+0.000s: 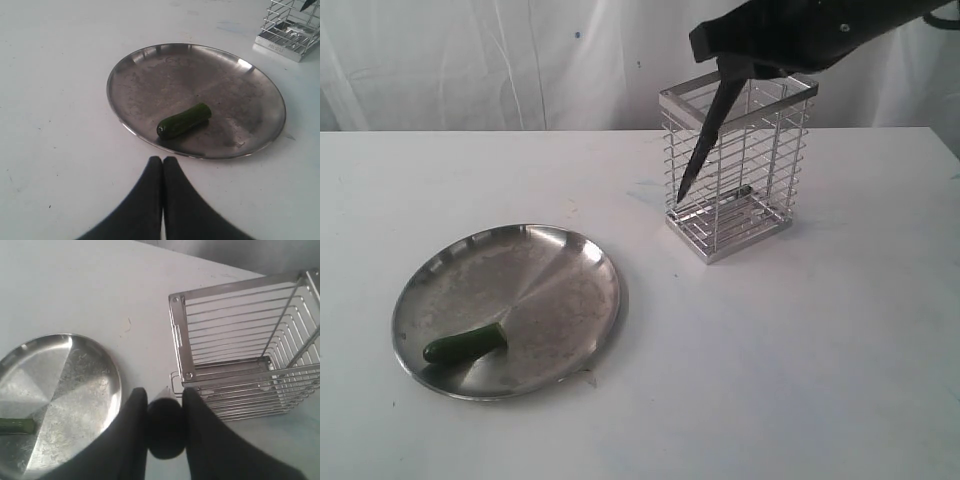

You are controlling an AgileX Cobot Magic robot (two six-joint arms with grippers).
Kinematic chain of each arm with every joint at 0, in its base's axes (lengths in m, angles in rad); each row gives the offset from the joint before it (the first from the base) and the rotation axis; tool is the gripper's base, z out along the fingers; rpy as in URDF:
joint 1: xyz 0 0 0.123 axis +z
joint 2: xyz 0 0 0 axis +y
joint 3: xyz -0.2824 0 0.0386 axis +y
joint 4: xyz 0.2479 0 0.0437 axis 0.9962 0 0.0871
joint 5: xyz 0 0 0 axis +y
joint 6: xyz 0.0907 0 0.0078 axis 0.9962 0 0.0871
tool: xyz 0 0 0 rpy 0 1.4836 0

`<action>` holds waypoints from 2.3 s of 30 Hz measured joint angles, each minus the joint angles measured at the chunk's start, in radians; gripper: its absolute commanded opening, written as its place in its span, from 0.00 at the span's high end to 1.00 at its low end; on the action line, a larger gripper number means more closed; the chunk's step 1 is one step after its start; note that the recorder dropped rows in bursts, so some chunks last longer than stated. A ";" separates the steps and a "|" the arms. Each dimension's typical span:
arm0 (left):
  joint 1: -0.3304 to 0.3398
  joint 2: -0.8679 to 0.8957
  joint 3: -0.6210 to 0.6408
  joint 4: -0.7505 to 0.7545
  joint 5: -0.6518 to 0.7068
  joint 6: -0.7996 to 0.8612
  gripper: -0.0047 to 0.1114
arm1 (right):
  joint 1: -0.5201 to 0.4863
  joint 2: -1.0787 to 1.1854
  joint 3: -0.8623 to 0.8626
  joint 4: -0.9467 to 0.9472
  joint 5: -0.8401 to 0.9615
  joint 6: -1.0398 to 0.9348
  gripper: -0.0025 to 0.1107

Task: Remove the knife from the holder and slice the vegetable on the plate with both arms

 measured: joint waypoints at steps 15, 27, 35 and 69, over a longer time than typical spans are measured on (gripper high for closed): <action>0.000 0.000 0.000 0.000 0.000 0.000 0.96 | 0.211 -0.492 0.439 0.015 -0.265 0.000 0.85; 0.000 0.000 0.000 0.000 0.000 0.000 0.96 | 0.417 -0.566 0.651 0.053 -0.511 0.013 0.86; 0.000 0.000 0.000 0.000 0.000 0.000 0.96 | 0.419 -0.566 0.653 0.055 -0.528 0.013 0.86; -0.040 -0.002 -0.177 -0.352 -0.042 -0.153 0.96 | 0.525 -0.566 0.653 0.103 -0.733 0.013 0.86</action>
